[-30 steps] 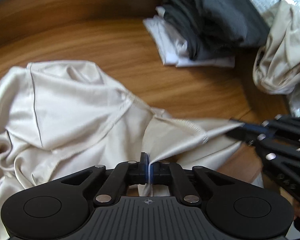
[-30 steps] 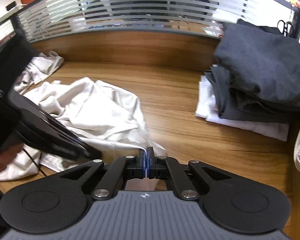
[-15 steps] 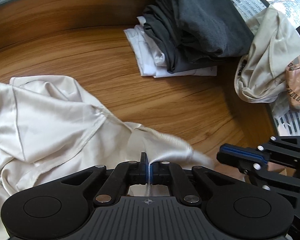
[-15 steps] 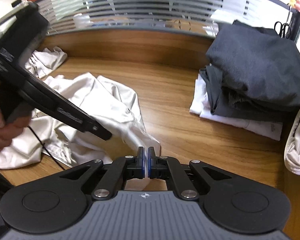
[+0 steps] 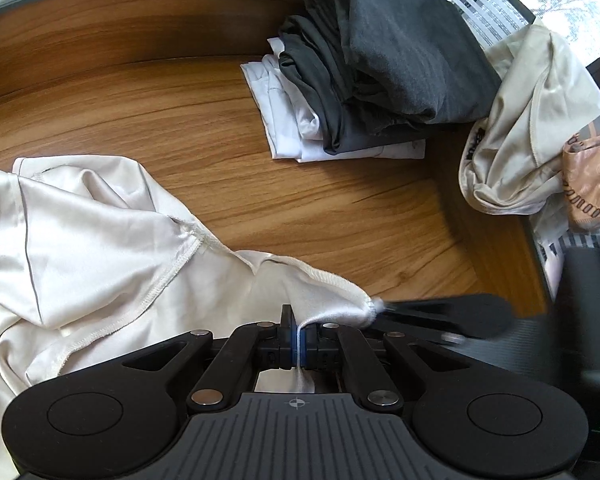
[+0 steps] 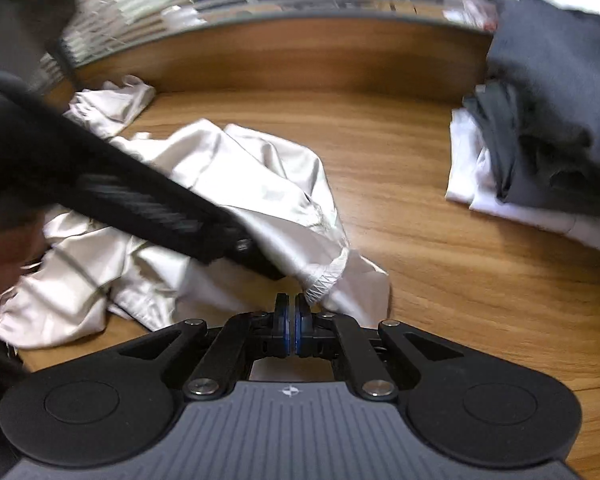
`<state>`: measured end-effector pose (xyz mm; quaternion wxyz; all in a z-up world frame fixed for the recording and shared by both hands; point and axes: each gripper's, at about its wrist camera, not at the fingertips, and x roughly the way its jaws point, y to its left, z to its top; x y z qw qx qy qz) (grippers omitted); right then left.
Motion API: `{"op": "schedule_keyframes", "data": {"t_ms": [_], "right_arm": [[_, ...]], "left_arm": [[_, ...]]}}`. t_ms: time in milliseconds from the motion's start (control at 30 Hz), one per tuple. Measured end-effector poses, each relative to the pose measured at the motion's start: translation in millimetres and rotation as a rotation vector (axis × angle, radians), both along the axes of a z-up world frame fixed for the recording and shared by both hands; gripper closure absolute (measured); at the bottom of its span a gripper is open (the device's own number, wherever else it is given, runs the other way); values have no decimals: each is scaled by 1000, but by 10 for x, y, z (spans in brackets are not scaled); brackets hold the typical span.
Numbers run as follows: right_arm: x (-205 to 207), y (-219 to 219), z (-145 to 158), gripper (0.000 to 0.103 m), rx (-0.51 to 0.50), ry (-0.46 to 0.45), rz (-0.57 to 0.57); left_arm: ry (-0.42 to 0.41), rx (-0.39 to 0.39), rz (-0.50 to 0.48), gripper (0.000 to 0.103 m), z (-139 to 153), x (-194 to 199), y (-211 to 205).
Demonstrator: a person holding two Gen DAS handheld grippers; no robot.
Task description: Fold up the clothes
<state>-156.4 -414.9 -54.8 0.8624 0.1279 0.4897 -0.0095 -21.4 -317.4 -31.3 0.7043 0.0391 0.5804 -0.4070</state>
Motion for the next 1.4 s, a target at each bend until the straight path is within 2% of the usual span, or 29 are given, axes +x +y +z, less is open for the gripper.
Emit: {"op": "schedule_keyframes", "data": {"t_ms": [167, 367, 433, 467, 500, 633, 733, 800, 967, 1133, 1167, 1200, 1300, 1400], "right_arm": [[169, -28, -302, 100, -22, 48, -13], [262, -110, -579, 98, -54, 104, -34], [286, -109, -631, 79, -68, 112, -28], [302, -108, -655, 66, -75, 114, -21], [319, -106, -673, 63, -81, 113, -17], [408, -108, -744, 61, -96, 116, 13], [478, -70, -812, 56, -120, 131, 54], [505, -35, -828, 42, -134, 129, 80], [568, 0, -856, 40, -175, 120, 146], [613, 10, -867, 43, -212, 106, 196], [612, 0, -861, 50, -216, 101, 193], [611, -10, -856, 67, -219, 96, 190], [586, -104, -833, 91, -195, 91, 161], [524, -220, -804, 99, -125, 93, 115]], "left_arm": [[-16, 4, 32, 99, 8, 46, 41], [14, 30, 59, 99, -128, 117, 63], [6, 41, 58, 97, -167, 123, 80], [1, 47, 56, 94, -185, 128, 96], [-5, 53, 55, 93, -202, 131, 118], [-22, 73, 70, 76, -297, 135, 298], [-21, 97, 83, 75, -424, 145, 456], [-10, 113, 100, 74, -534, 161, 574], [20, 150, 142, 73, -806, 199, 863], [54, 162, 166, 73, -1006, 226, 975], [60, 163, 169, 73, -1032, 233, 981], [65, 164, 172, 73, -1058, 241, 986], [83, 168, 182, 75, -1135, 264, 1001], [92, 178, 185, 81, -1165, 295, 1003]]}}
